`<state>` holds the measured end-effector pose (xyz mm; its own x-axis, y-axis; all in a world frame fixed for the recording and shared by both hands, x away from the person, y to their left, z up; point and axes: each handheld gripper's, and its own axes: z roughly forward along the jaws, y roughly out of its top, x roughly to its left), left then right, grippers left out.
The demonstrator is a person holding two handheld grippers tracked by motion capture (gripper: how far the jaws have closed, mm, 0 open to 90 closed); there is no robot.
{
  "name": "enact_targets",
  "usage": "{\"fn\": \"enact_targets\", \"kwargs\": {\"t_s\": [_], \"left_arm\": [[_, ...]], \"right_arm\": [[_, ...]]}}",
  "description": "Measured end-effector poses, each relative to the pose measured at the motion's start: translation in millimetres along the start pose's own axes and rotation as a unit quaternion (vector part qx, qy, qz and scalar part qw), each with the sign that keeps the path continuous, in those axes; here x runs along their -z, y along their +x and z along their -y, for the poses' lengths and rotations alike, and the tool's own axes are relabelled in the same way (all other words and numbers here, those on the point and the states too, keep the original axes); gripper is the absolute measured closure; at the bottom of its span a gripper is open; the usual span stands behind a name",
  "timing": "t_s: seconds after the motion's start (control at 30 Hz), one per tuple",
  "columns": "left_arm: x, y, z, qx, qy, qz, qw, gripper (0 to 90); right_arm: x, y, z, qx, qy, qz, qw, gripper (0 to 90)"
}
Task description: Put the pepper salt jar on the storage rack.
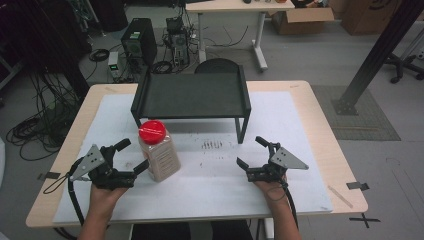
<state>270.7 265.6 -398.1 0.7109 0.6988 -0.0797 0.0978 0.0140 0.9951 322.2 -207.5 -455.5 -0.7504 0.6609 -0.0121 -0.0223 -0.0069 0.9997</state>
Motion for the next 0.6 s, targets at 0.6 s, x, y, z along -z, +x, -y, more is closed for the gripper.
{"fn": "enact_targets", "kwargs": {"t_s": [0.6], "left_arm": [[-24.9,-2.8,-0.7,0.005,0.041,0.016,0.999,0.2]], "right_arm": [[0.1,-0.1,0.0,0.0,0.0,0.0,1.0,0.0]]}}
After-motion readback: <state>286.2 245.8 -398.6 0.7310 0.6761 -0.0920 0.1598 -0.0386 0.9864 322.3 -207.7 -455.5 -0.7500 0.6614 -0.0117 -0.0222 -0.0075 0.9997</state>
